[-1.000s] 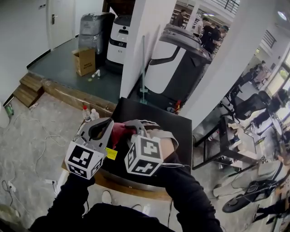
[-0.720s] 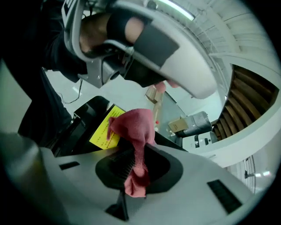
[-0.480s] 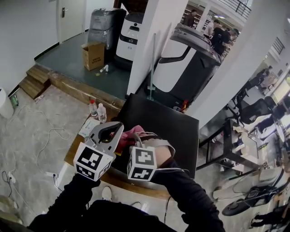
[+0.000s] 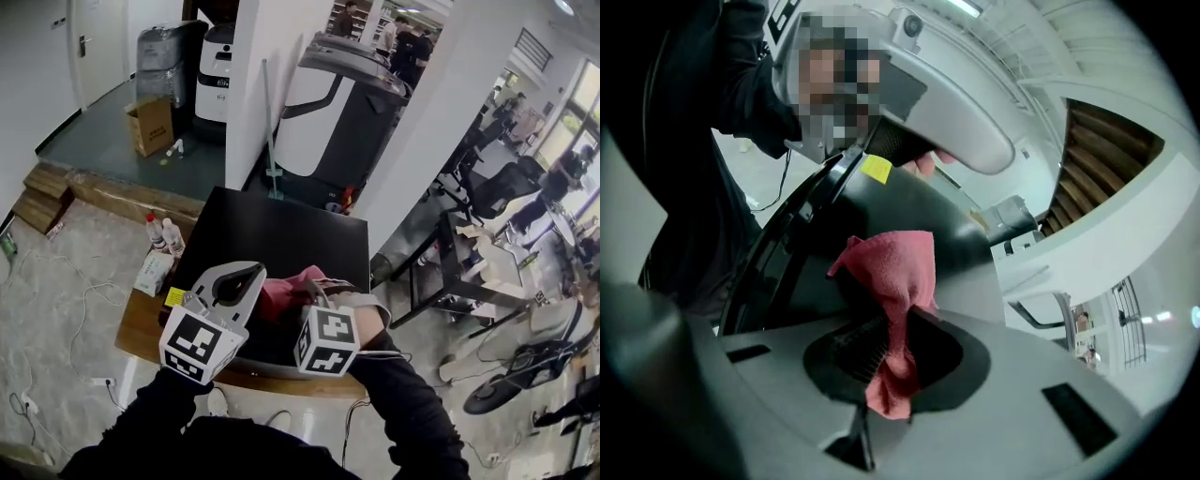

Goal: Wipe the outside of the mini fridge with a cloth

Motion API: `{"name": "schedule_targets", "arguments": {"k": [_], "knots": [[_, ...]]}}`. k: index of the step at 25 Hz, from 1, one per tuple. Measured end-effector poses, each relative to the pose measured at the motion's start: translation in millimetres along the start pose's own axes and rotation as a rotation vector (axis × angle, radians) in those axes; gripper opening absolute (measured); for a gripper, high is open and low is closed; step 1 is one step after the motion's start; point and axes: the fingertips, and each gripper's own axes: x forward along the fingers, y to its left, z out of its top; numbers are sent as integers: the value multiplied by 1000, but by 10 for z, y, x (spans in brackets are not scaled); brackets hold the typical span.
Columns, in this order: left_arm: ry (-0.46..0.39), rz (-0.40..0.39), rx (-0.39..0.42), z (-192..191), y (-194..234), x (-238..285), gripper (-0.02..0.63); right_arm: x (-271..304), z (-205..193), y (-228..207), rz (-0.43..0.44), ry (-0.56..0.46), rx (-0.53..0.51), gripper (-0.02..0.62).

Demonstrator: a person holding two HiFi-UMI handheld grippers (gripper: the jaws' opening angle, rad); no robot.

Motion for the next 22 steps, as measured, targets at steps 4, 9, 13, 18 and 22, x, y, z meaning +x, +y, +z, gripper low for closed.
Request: {"name": "schedule_targets", "arguments": {"k": [4,9,13,18,22], "knots": [[-12,-47,7,74,-329,207,5,-255,-688,43,-26,66,80,60],[-7,-77,7,165,-687,403,5,-541,-1340,96,-34,113,157,60],[-12,-75,15,202,-925,498,5,-631,-1579,142,-52,106,169,60],[-62,-99,-7,471,-1348,736,5,-978,-1843,-225,-196,-17,237,61],[-83,-137,-66,674,-1802,865,5,-1258,-2106,-591,-292,-67,286,63]]}}
